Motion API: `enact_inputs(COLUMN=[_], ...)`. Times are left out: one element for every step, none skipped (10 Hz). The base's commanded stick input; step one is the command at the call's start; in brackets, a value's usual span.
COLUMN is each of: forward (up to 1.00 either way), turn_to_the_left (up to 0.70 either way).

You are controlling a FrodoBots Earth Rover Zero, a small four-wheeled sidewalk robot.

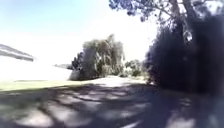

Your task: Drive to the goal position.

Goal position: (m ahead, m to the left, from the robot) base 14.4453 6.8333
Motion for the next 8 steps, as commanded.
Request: enact_inputs(forward=[1.0, 1.0, 1.0, 1.0, 1.0, 1.0, 1.0, 1.0], turn_to_the_left=[0.0, 0.0, 0.0, 0.0, 0.4, 0.4, 0.4, 0.3])
